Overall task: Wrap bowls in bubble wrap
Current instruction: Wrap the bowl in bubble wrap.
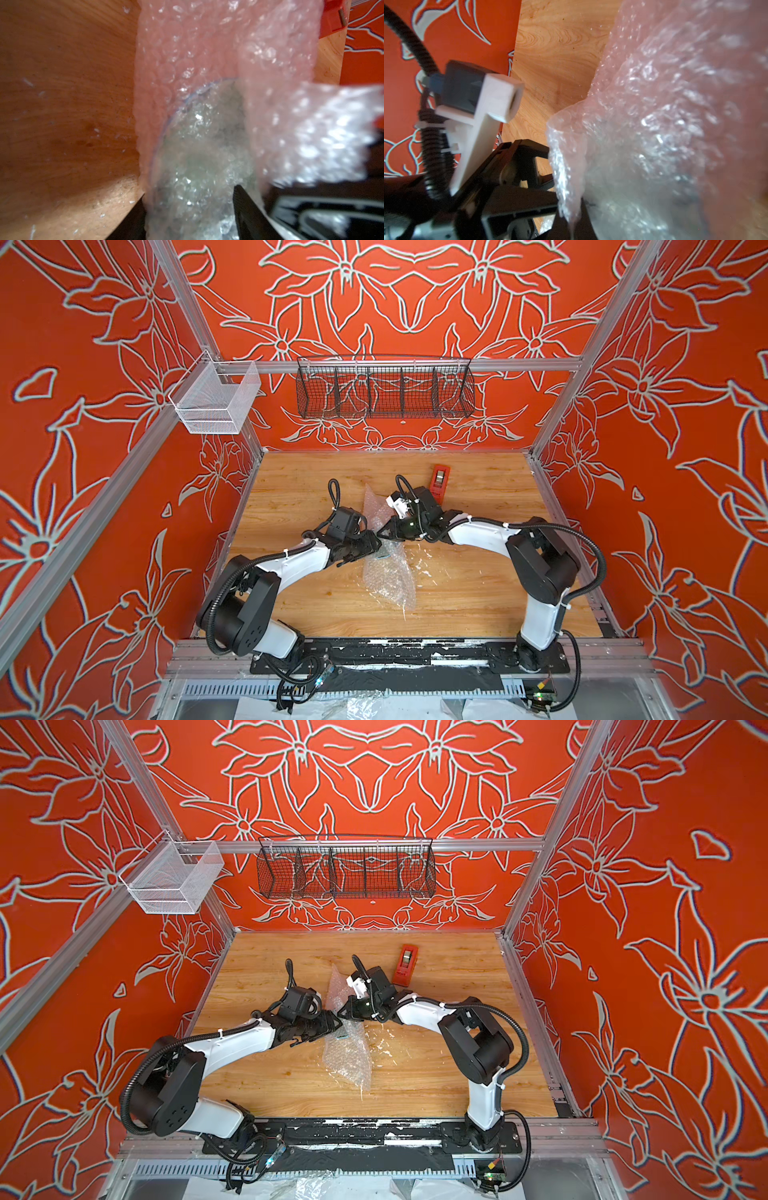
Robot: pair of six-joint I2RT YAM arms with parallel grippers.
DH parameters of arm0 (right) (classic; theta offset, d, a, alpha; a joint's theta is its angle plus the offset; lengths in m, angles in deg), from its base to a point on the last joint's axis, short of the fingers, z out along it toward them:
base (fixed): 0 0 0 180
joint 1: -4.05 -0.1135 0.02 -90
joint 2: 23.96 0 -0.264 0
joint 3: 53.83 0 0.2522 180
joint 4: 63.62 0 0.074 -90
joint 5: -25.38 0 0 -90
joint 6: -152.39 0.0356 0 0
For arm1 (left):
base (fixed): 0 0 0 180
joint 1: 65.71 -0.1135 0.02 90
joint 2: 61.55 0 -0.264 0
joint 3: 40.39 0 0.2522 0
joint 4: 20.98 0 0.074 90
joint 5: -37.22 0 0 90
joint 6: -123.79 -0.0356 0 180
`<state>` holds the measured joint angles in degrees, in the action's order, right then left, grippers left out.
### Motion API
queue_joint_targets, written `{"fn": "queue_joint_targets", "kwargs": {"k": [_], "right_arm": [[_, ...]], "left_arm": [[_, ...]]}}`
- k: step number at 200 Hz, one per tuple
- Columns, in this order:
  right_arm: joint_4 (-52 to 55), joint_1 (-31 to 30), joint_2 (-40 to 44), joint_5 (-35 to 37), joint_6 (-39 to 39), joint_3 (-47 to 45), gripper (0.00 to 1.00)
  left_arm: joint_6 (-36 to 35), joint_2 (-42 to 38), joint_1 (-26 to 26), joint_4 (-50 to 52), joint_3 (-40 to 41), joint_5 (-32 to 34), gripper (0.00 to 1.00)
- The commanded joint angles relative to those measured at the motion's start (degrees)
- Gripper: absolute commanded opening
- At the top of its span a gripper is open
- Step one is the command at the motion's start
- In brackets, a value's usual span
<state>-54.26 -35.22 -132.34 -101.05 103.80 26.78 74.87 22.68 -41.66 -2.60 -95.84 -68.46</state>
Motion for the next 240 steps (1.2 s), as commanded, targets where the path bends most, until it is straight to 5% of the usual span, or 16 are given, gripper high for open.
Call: {"fn": "queue_joint_targets", "kwargs": {"k": [1, 112, 171, 213, 240], "right_arm": [[-1.28, -1.14, -2.38, -1.44, 1.30, 2.05, 0.00], [12.87, -2.74, -10.97, 4.98, -5.59, 6.23, 0.00], [18.75, -3.90, -11.59, 8.47, -9.14, 9.56, 0.00], [20.22, -4.49, -11.98, 9.07, -10.12, 10.84, 0.00], [21.08, -4.84, -12.29, 9.91, -10.67, 11.19, 0.00]], "left_arm": [[0.32, 0.45, 0.56, -1.97, -1.62, -0.51, 0.59], [-0.45, -2.94, 0.64, -1.15, -1.98, 0.07, 0.64], [-2.36, -8.80, -0.52, 10.73, -4.11, 12.83, 0.78], [-3.22, -8.81, -3.67, 12.16, -1.67, 12.43, 0.82], [-2.39, -9.13, -5.32, 6.77, 2.66, 6.72, 0.82]]}}
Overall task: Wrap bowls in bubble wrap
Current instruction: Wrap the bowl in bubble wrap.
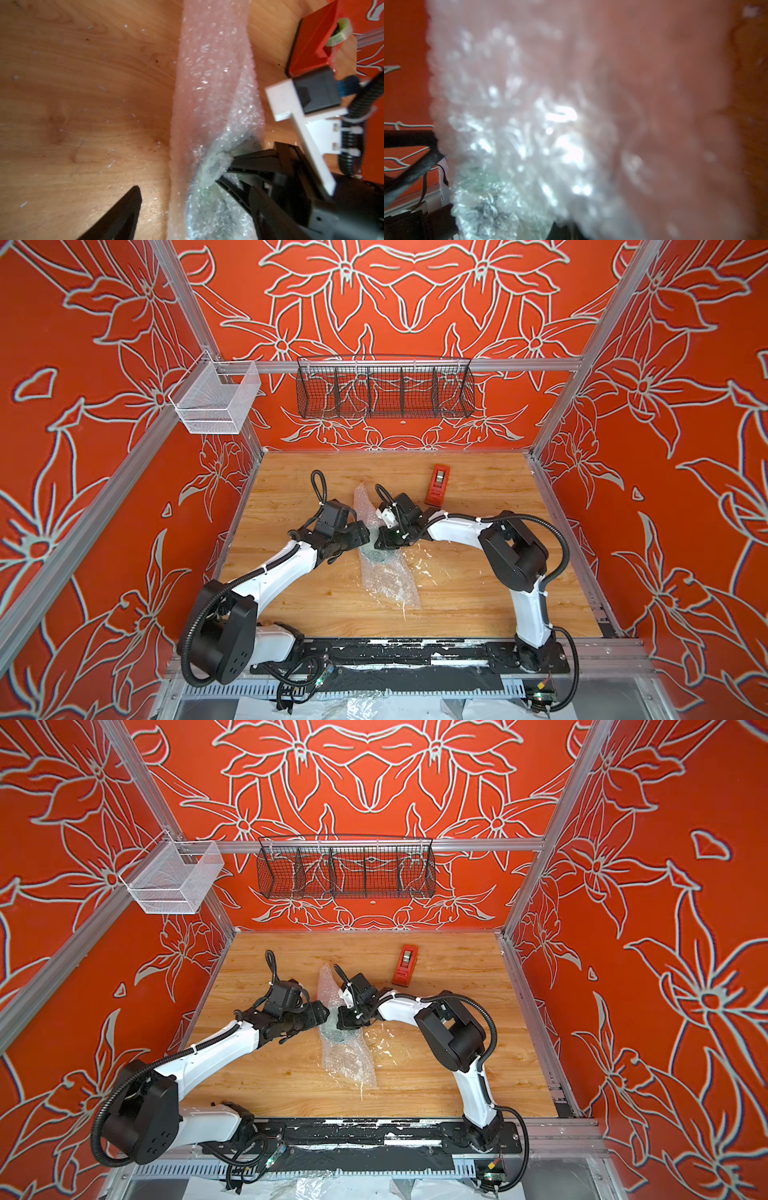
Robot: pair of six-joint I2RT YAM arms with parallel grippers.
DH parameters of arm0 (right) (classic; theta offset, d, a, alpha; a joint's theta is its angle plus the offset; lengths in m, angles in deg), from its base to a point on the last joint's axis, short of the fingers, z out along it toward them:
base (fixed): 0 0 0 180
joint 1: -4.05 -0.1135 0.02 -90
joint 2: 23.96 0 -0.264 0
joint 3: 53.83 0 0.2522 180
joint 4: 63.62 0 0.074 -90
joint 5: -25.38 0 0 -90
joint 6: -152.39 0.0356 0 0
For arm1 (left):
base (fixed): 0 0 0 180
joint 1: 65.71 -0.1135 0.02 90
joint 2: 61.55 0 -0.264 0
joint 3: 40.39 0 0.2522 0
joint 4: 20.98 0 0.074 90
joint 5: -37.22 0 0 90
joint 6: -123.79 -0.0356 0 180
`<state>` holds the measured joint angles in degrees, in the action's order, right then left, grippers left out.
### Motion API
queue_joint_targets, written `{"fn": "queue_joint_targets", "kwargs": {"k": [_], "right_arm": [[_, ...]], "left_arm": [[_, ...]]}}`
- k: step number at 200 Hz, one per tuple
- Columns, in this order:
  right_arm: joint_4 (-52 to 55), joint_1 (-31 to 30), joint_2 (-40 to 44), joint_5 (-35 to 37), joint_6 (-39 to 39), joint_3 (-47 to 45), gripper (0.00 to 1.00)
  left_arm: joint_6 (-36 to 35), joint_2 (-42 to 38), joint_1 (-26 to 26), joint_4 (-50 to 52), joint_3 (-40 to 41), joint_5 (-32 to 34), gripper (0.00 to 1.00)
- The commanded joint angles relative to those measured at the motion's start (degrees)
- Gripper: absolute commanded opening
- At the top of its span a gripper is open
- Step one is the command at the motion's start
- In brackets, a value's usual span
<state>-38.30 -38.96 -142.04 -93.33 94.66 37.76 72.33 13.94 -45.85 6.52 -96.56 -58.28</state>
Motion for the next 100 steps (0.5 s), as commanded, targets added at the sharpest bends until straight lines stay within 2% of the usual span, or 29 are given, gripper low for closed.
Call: {"fn": "queue_joint_targets", "kwargs": {"k": [1, 44, 100], "right_arm": [[5.18, -1.11, -2.59, 2.23, -1.52, 0.22, 0.00], [5.22, -1.52, -3.12, 2.87, -1.69, 0.44, 0.00], [4.55, -2.02, -3.20, 3.20, -1.78, -0.24, 0.00]], "left_arm": [[0.22, -0.40, -1.17, -2.68, 3.61, -3.69, 0.82], [7.77, 0.58, -1.22, -18.40, 9.78, -13.96, 0.84], [11.79, -1.17, -1.27, -22.59, 13.25, -8.84, 0.86]]}}
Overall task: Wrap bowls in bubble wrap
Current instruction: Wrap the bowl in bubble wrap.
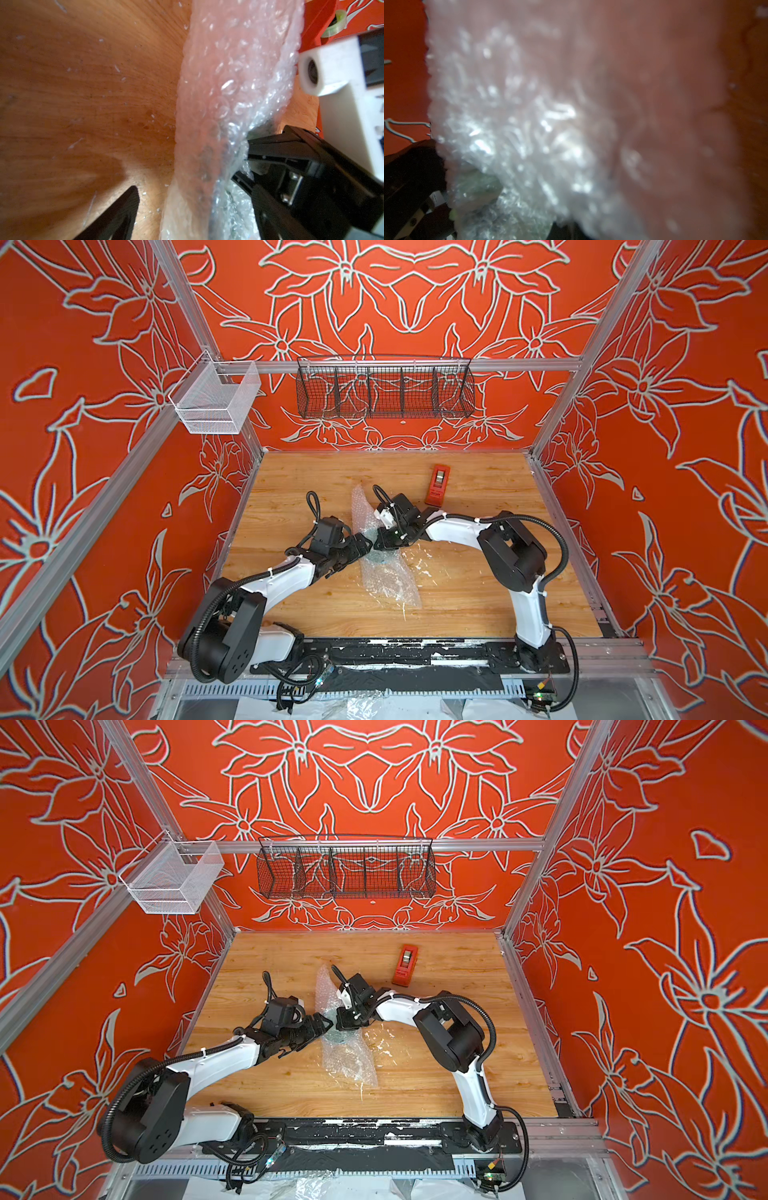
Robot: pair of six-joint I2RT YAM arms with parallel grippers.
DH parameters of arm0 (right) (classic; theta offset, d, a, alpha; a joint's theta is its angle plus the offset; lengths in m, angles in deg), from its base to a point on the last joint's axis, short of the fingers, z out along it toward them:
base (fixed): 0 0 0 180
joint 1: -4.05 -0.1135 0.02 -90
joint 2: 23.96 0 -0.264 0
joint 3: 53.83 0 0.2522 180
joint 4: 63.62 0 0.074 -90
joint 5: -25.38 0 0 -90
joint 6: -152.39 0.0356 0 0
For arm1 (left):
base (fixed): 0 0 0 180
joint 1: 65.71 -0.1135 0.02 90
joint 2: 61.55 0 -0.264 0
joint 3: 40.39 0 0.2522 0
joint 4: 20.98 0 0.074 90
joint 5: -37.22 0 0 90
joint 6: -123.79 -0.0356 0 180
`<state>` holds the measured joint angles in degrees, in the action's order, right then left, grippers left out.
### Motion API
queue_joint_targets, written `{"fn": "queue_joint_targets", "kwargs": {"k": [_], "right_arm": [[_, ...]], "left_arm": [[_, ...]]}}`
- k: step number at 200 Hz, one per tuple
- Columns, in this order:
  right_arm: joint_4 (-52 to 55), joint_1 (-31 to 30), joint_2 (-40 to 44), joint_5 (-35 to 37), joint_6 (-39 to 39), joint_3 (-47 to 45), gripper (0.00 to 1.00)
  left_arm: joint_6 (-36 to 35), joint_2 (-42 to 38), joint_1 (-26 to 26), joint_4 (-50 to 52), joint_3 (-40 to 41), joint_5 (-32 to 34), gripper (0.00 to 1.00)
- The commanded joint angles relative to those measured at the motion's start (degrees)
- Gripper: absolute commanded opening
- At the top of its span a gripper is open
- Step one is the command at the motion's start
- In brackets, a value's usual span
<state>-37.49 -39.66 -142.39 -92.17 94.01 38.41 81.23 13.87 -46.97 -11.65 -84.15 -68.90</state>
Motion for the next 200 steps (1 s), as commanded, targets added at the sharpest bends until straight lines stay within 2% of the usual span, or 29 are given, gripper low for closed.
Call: {"fn": "queue_joint_targets", "kwargs": {"k": [1, 111, 150, 200], "right_arm": [[3.73, -1.35, -2.85, 2.05, -1.16, -0.88, 0.00], [2.13, -2.39, -2.59, 2.21, -1.05, -2.01, 0.00], [1.66, -2.39, -2.41, 2.17, -1.22, -2.78, 0.00], [1.25, -2.38, -1.46, 2.39, -1.10, -2.89, 0.00]], "left_arm": [[2.95, -1.08, -0.18, -4.48, 0.83, 1.87, 0.86], [8.66, 8.29, -0.14, -16.53, 3.24, 4.47, 0.85], [9.25, 9.20, -0.18, -16.90, 3.10, 5.20, 0.84], [8.60, 10.36, -0.12, -14.73, 2.92, 5.01, 0.78]]}}
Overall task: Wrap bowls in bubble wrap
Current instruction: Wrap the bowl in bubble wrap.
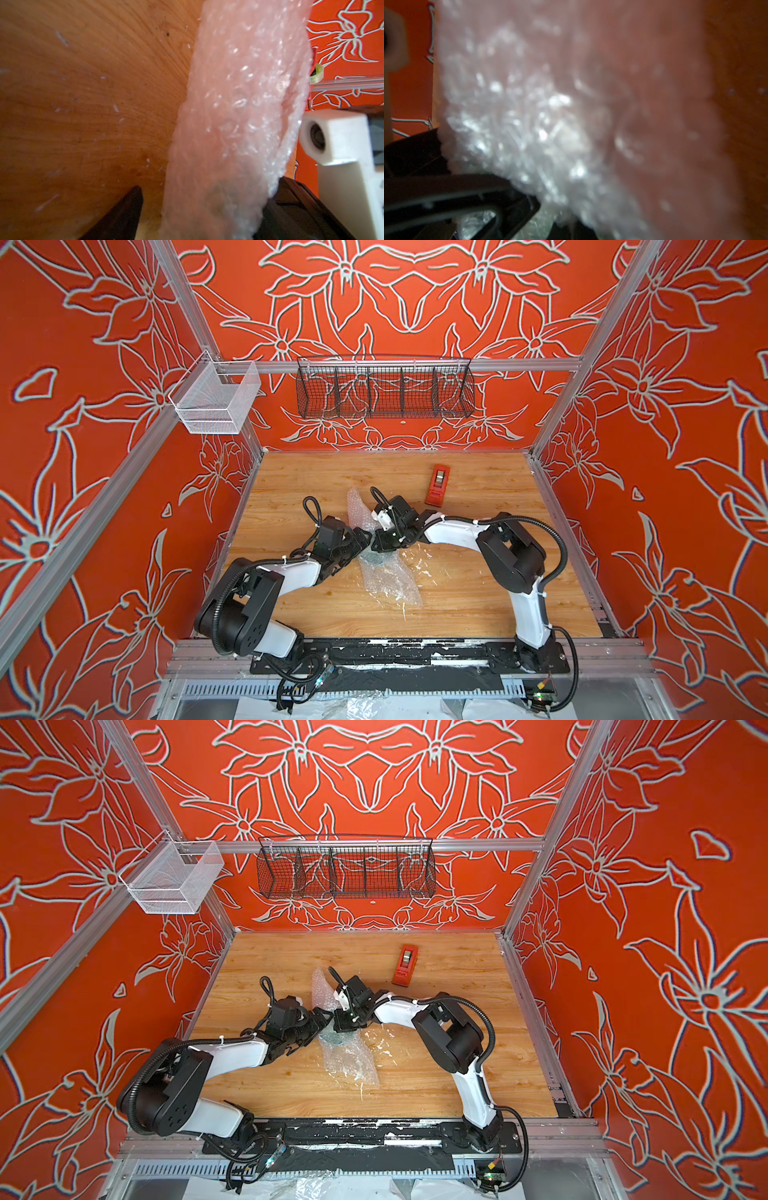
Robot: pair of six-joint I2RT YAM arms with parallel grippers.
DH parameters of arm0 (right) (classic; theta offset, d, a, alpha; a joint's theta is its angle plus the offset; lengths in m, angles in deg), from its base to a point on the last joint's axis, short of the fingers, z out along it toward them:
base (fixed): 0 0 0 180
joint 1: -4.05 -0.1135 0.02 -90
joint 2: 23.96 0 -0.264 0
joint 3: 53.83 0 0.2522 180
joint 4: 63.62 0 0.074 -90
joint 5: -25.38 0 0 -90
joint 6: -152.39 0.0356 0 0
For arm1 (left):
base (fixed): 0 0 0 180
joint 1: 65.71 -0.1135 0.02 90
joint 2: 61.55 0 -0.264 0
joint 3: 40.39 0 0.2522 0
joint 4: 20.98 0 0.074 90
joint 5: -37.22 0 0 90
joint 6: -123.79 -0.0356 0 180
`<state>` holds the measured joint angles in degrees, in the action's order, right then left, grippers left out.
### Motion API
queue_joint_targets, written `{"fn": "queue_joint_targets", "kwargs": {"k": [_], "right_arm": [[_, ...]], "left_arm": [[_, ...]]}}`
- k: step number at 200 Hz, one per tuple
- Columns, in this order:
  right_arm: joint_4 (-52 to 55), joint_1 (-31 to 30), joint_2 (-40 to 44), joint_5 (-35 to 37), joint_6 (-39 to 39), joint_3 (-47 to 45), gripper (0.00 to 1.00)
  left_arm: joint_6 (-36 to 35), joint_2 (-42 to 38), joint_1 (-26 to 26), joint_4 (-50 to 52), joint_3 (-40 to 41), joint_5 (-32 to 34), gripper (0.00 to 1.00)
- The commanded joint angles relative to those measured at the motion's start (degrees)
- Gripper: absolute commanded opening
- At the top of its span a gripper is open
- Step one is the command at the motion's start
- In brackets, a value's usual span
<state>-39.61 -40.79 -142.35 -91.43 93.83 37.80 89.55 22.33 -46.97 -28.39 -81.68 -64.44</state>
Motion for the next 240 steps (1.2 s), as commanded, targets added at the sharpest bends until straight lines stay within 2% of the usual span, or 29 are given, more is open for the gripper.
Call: {"fn": "queue_joint_targets", "kwargs": {"k": [1, 47, 92, 137, 168, 223, 240], "right_arm": [[3.38, -1.23, -1.50, 1.66, -0.93, -2.32, 0.00], [2.57, -1.24, -1.41, 2.29, -0.34, -1.96, 0.00], [1.63, -1.15, -0.37, 2.69, -0.11, -3.11, 0.00], [1.18, -0.71, 1.59, 3.54, 0.18, -4.12, 0.16], [1.01, -0.51, 4.79, 3.35, 0.32, -5.34, 0.35], [0.21, 0.29, 16.37, 1.76, 1.11, -11.55, 0.49], [0.79, 0.55, 20.67, 3.62, 1.08, -13.75, 0.53]], "left_arm": [[0.24, 1.90, -0.16, 2.01, 0.46, 0.44, 0.78], [0.02, 6.12, 0.75, 2.31, 0.22, -1.86, 0.68], [1.05, 11.89, 1.47, 0.34, -0.48, -2.58, 0.42], [0.36, 11.97, 1.47, 2.27, -0.88, -1.37, 0.23], [-0.44, 11.25, 1.47, 4.19, -1.28, -0.06, 0.12], [-1.32, 11.07, 1.47, 6.38, -1.98, 1.91, 0.04], [-1.45, 10.62, 1.47, 7.03, -1.96, 2.16, 0.04]]}}
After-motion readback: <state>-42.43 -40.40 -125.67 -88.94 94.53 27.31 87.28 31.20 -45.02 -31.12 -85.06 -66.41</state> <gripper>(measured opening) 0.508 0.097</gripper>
